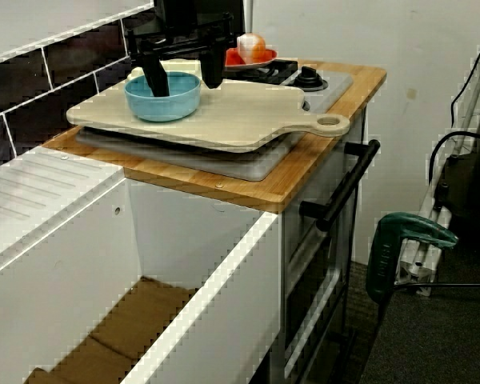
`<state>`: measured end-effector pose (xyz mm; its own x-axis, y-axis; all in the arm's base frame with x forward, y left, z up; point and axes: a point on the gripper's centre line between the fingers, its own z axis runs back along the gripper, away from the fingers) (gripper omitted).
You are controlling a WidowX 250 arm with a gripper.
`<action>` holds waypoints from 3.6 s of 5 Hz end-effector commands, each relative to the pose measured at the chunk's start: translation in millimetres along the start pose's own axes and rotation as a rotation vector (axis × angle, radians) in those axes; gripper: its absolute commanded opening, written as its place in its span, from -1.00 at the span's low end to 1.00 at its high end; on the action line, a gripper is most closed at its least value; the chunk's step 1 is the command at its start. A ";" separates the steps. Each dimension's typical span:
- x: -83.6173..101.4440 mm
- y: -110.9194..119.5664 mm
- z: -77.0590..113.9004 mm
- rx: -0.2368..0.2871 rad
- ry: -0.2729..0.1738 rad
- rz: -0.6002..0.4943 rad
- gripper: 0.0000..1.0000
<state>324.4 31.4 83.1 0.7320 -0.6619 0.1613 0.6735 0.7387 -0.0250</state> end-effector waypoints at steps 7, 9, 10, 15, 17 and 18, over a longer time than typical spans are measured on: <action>15.6 -69.2 1.0 0.044 0.030 0.021 1.00; 9.6 -79.7 14.6 0.036 0.014 0.002 1.00; 1.3 -83.2 21.3 0.041 0.006 0.000 1.00; -51.0 -88.3 30.6 0.024 0.006 0.035 1.00; -62.2 -91.6 33.6 0.004 0.010 0.039 1.00; -53.3 -88.3 40.2 -0.011 0.000 0.055 1.00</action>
<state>222.4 3.1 105.4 0.7757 -0.6164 0.1356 0.6281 0.7750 -0.0704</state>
